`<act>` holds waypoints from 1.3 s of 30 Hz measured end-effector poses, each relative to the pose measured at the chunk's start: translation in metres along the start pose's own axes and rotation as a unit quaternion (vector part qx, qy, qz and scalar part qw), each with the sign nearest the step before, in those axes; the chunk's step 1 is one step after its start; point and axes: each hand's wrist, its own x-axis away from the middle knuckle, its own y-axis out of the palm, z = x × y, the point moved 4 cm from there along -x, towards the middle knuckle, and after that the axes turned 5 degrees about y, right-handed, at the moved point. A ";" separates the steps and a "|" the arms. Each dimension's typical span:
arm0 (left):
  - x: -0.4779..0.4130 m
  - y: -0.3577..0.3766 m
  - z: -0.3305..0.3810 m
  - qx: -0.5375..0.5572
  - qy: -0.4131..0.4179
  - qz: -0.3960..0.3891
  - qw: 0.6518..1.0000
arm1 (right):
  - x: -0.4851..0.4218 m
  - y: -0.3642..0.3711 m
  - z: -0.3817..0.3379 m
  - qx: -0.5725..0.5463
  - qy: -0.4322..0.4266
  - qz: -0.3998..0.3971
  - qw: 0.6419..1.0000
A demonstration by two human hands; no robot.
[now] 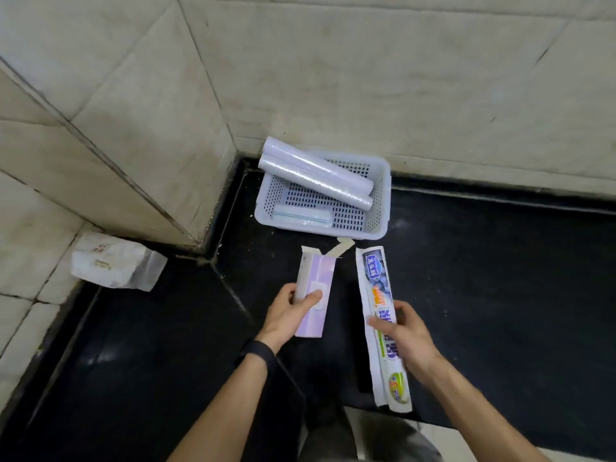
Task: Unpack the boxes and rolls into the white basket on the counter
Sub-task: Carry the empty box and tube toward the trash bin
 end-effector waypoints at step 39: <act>0.317 0.785 0.178 -0.344 0.398 -0.607 0.596 | 0.352 -0.557 0.259 -0.412 -0.009 0.596 0.690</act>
